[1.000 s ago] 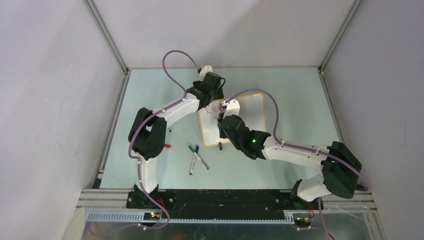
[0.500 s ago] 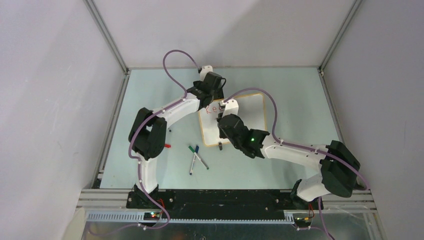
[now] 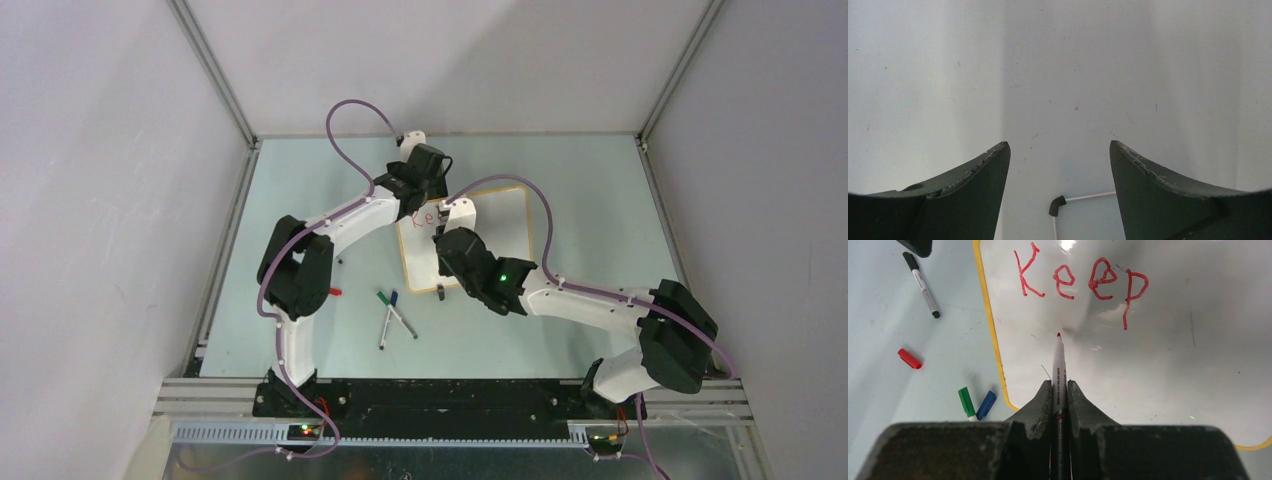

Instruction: Write a sentence on the whiteboard

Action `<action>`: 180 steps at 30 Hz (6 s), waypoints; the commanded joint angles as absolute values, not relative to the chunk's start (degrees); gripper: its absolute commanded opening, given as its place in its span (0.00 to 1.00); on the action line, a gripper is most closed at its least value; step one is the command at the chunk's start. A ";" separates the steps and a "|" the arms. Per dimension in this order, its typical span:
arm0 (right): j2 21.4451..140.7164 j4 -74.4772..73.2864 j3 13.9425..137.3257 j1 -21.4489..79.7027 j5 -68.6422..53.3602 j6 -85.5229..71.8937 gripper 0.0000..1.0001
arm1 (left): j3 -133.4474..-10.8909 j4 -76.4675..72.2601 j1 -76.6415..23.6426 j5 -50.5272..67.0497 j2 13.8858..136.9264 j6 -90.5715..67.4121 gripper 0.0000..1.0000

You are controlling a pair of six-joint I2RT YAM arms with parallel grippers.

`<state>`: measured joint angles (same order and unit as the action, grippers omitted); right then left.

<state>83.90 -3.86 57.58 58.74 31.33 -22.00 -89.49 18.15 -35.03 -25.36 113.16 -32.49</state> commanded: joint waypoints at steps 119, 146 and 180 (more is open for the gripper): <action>81.88 3.63 54.58 57.44 30.51 -22.89 0.00 | -91.76 19.11 -35.86 -27.38 113.28 -31.59 0.78; 82.99 2.46 55.62 56.64 30.21 -23.25 0.00 | -91.84 19.21 -35.85 -27.47 113.34 -31.55 0.78; 85.21 0.59 57.45 55.85 27.14 -23.29 0.00 | -91.85 19.25 -35.82 -27.51 113.29 -31.47 0.78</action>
